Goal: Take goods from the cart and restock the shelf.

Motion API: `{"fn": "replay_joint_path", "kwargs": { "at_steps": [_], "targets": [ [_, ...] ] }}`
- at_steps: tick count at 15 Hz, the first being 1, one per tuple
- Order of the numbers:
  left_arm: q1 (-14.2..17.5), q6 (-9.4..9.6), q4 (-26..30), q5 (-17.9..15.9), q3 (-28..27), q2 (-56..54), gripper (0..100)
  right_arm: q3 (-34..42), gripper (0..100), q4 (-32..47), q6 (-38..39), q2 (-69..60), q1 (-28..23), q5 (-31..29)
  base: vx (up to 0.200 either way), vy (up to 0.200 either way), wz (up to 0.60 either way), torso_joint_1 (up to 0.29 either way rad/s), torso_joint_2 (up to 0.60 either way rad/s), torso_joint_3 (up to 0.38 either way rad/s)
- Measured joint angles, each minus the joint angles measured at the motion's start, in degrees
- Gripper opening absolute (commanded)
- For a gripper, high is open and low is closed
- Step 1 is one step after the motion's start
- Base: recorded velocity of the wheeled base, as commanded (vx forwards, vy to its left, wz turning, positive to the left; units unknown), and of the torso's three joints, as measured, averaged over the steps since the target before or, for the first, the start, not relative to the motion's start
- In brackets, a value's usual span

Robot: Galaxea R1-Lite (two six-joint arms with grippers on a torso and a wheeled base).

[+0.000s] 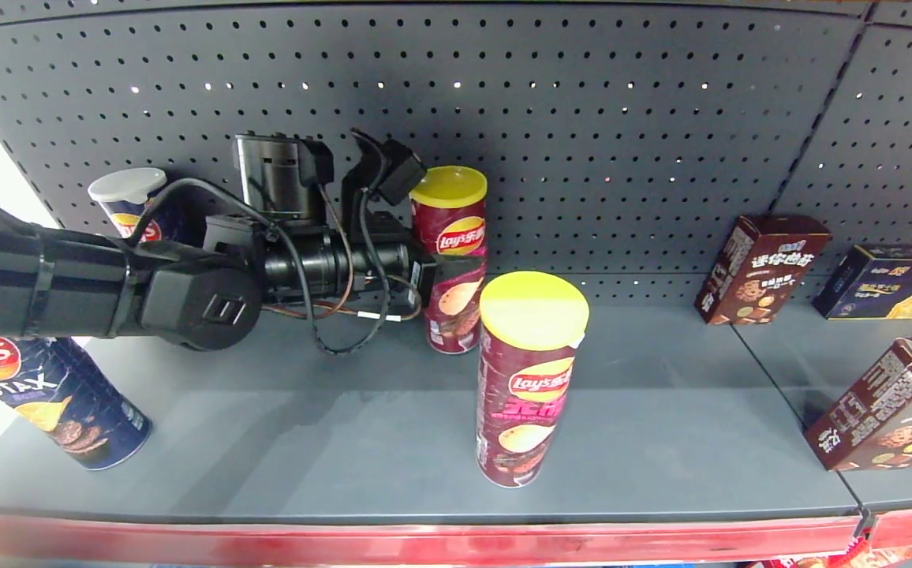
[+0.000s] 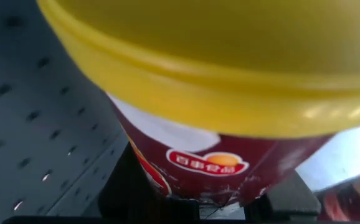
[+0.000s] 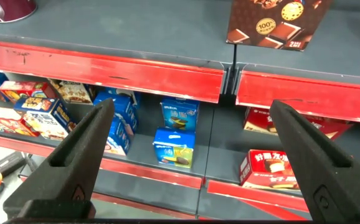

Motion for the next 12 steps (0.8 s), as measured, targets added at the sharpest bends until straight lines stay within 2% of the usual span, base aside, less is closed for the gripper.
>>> {"fn": "replay_joint_path", "kwargs": {
  "at_steps": [4, 6, 12],
  "targets": [
    [-1.27, -0.16, -0.05, -0.05, -2.99, 2.9, 0, 0.0, 100, 0.0, 0.02, 0.02, -0.05, 0.0, 0.0, 0.0, 0.0, 0.0, 0.0, 0.0],
    [-1.67, -0.89, -0.29, -0.02, -3.47, 3.8, 0, 0.0, 100, -0.02, 0.0, 0.05, -0.02, 0.0, 0.0, 0.0, 0.0, 0.0, 0.0, 0.0],
    [-1.88, -1.06, -0.51, -0.16, -4.5, 5.77, 0, 0.0, 100, 0.0, 0.0, 0.07, -0.02, 0.0, 0.0, 0.0, 0.0, 0.0, 0.0, 0.0]
  ]
}}
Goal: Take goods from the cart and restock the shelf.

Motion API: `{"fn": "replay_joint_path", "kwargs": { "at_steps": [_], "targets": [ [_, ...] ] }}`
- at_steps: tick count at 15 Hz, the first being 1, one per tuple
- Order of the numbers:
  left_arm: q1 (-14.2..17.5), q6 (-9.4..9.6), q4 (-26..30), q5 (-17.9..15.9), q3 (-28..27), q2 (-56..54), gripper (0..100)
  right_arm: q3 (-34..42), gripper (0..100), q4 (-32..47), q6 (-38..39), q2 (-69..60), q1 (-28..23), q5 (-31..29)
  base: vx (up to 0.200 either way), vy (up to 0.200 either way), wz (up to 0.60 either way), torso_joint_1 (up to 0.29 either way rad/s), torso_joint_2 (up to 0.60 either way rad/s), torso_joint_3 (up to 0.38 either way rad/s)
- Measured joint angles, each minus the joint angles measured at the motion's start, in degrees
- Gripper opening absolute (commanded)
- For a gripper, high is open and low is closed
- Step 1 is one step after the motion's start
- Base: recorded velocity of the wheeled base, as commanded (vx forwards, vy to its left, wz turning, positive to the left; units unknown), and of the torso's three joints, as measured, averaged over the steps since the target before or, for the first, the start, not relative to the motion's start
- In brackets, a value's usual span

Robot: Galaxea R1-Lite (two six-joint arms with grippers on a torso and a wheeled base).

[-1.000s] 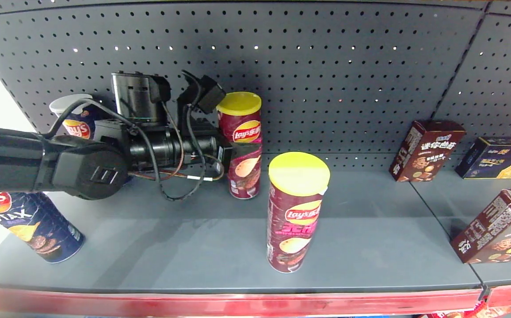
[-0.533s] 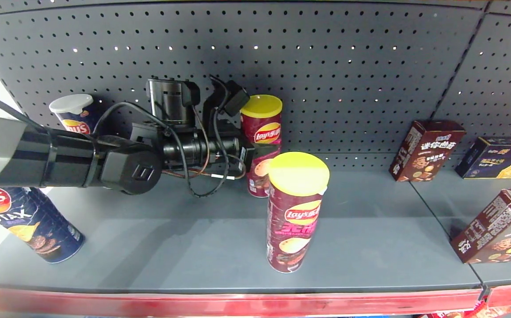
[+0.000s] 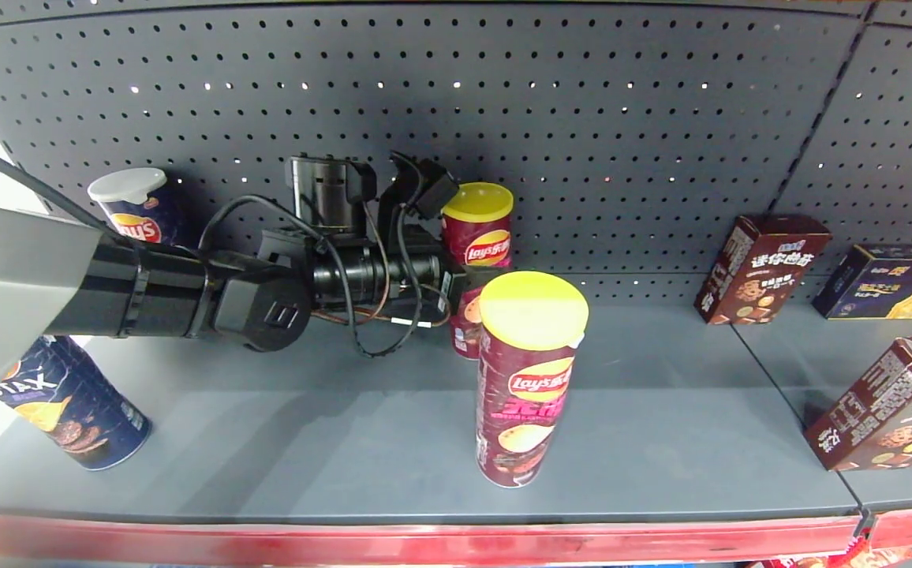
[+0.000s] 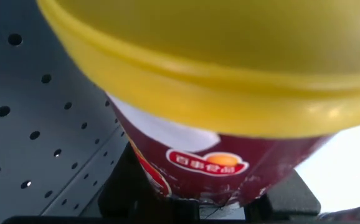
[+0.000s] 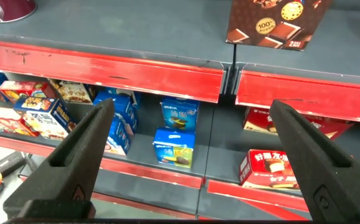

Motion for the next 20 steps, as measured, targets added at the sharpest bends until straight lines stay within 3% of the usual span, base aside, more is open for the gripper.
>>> {"fn": "replay_joint_path", "kwargs": {
  "at_steps": [4, 5, 12, 17, 20],
  "targets": [
    [-0.05, 0.09, -0.35, -0.05, -0.33, 0.77, 0, 0.0, 100, 0.0, 0.0, 0.01, 0.0, 0.0, 0.0, 0.0, 0.0, 0.0, 0.0, 0.0],
    [-0.05, 0.17, -0.48, 0.0, -0.33, 0.89, 100, 0.0, 100, 0.0, 0.02, 0.01, 0.05, 0.0, 0.0, 0.0, 0.0, 0.0, 0.0, 0.0],
    [0.41, 0.09, -2.22, 0.05, 1.57, 0.17, 100, 0.0, 100, 0.0, 0.0, 0.01, 0.02, 0.0, 0.0, 0.0, 0.0, 0.0, 0.0, 0.0],
    [0.94, 0.24, -6.74, 0.52, 11.72, -5.23, 100, 0.0, 100, 0.0, 0.0, 0.01, 0.02, 0.0, 0.0, 0.0, 0.0, 0.0, 0.0, 0.0],
    [1.05, 0.22, -11.36, 7.42, 19.38, -8.18, 100, 0.0, 100, 0.0, 0.0, 0.01, 0.0, 0.0, 0.0, 0.0, 0.0, 0.0, 0.0, 0.0]
  ]
}}
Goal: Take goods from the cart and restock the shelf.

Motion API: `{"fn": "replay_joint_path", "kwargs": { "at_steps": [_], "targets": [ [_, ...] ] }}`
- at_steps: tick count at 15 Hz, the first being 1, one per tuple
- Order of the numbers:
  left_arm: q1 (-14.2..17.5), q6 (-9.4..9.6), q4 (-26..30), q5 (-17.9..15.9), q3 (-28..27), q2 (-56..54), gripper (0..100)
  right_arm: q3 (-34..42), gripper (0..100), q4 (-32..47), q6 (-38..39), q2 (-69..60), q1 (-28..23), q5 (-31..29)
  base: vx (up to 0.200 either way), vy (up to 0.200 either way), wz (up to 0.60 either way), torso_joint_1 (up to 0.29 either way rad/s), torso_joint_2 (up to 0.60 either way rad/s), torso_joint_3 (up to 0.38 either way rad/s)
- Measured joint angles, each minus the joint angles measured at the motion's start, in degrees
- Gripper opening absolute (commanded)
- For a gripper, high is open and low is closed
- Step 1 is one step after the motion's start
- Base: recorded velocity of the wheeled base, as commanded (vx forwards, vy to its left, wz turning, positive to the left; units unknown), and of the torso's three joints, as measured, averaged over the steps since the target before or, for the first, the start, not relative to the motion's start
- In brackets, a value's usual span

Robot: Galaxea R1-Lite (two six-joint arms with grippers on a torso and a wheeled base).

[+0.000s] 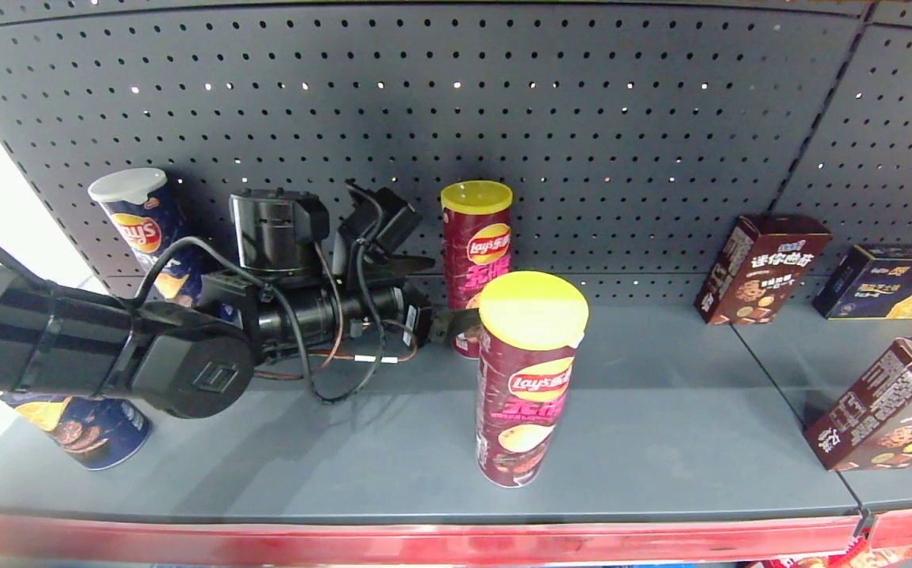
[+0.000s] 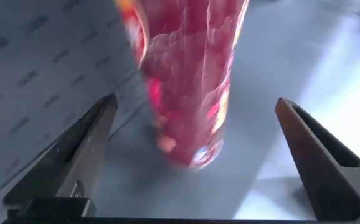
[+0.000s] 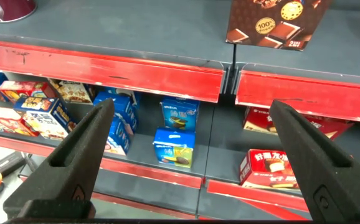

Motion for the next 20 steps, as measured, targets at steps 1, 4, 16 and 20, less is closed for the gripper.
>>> {"fn": "replay_joint_path", "kwargs": {
  "at_steps": [1, 4, 16, 20],
  "targets": [
    [0.0, -0.09, -1.8, 2.12, 1.56, -0.52, 100, 0.0, 100, 0.0, 0.0, 0.0, 0.0, 0.0, 0.0, 0.0, 0.0, 0.0, 0.0, 0.0],
    [-0.05, -0.16, -3.04, 4.82, 2.95, -1.19, 100, 0.0, 100, 0.0, 0.02, 0.0, 0.02, 0.0, 0.0, 0.0, 0.0, 0.0, 0.0, 0.0],
    [1.77, -0.09, -3.18, 8.62, 4.92, -0.56, 100, 0.0, 100, 0.0, 0.0, 0.0, 0.05, 0.0, 0.0, 0.0, 0.0, 0.0, 0.0, 0.0],
    [1.85, -0.17, -3.18, 9.03, 3.83, 0.3, 100, 0.0, 100, 0.0, 0.0, 0.0, 0.02, 0.0, 0.0, 0.0, 0.0, 0.0, 0.0, 0.0]
  ]
}}
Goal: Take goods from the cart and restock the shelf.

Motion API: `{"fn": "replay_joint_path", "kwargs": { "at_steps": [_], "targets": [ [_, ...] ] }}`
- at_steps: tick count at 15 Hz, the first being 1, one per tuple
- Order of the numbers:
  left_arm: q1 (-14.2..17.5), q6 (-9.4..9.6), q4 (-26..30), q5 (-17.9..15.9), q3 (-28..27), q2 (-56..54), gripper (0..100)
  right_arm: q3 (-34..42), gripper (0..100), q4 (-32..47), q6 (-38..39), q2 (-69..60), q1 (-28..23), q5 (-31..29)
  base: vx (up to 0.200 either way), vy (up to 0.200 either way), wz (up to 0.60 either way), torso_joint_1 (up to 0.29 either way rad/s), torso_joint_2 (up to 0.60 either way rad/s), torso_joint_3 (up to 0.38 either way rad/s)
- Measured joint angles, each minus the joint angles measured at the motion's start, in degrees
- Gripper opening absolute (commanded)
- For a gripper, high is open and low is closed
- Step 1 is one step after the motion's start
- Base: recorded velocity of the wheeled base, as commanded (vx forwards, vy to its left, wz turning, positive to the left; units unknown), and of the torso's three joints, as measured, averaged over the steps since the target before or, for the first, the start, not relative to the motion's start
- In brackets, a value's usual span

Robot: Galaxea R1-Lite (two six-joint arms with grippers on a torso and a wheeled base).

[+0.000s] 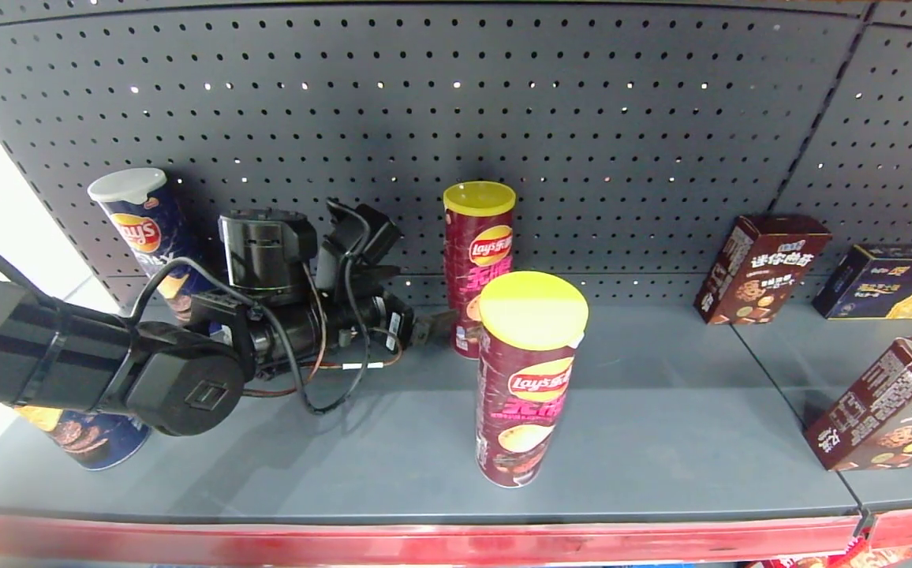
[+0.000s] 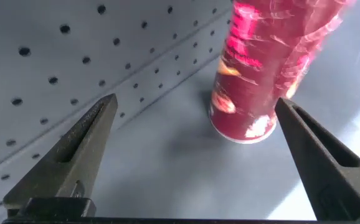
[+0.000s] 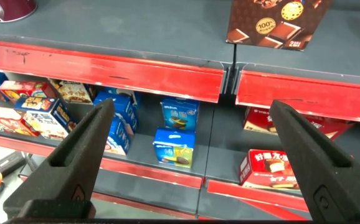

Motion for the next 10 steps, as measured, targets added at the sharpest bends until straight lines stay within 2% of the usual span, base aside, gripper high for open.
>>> {"fn": "replay_joint_path", "kwargs": {
  "at_steps": [10],
  "targets": [
    [0.17, -0.1, -0.02, 2.07, -1.07, 0.73, 100, 0.0, 100, 0.0, 0.02, 0.0, 0.0, 0.0, 0.0, 0.0, 0.0, 0.0, 0.0, 0.0]
  ]
}}
